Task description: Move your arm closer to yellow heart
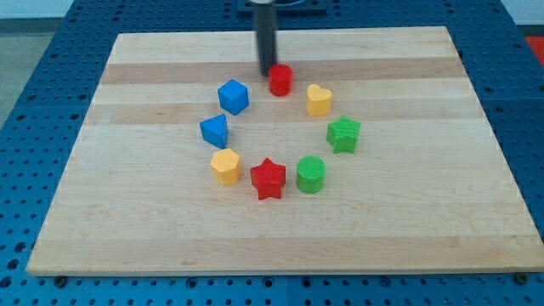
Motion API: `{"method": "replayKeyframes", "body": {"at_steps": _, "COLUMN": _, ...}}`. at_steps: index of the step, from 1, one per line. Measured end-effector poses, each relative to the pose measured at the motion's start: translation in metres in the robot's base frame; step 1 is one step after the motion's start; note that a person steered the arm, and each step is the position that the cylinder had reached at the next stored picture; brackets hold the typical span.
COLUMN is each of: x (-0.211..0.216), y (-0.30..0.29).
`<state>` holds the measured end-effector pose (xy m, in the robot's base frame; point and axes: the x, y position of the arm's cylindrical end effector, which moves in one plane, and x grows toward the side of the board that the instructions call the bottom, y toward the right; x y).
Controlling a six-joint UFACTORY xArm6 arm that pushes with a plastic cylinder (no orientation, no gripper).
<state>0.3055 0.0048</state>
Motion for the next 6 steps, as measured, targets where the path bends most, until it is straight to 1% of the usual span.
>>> {"method": "replayKeyframes", "body": {"at_steps": 1, "x": 0.002, "y": 0.016}}
{"method": "replayKeyframes", "body": {"at_steps": 2, "x": 0.001, "y": 0.018}}
{"method": "replayKeyframes", "body": {"at_steps": 3, "x": -0.029, "y": 0.023}}
{"method": "replayKeyframes", "body": {"at_steps": 4, "x": -0.004, "y": 0.051}}
{"method": "replayKeyframes", "body": {"at_steps": 5, "x": 0.0, "y": 0.06}}
{"method": "replayKeyframes", "body": {"at_steps": 6, "x": 0.013, "y": 0.083}}
